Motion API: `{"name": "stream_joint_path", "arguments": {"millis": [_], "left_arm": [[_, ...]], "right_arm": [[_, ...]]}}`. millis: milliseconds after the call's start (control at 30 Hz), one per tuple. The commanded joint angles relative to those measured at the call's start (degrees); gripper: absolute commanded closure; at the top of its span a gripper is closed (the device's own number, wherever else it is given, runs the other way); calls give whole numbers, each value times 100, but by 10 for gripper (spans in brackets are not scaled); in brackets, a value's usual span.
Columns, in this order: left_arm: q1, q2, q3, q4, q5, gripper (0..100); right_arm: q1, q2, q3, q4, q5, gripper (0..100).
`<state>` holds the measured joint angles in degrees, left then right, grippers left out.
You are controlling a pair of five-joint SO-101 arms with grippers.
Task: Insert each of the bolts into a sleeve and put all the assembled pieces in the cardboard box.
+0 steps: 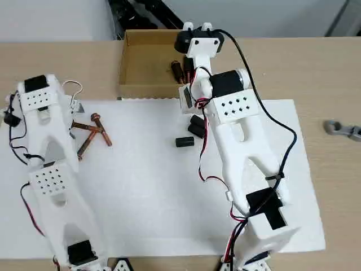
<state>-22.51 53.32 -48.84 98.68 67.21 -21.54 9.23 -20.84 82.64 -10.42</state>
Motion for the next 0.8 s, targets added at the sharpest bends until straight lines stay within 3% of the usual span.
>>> {"name": "stream_joint_path", "arguments": {"millis": [0, 267, 567, 767], "left_arm": [[26, 299, -576, -97, 26, 699], [97, 1292, -1692, -26, 0, 727], [185, 1495, -1763, 185, -554, 999], [185, 1371, -1569, 193, -774, 995]], "right_arm": [[-40, -312, -26, -31, -79, 994], [-40, -312, -26, -31, -79, 994], [-31, -312, -26, -22, -79, 994], [-13, -312, -26, -13, -79, 994]]}}
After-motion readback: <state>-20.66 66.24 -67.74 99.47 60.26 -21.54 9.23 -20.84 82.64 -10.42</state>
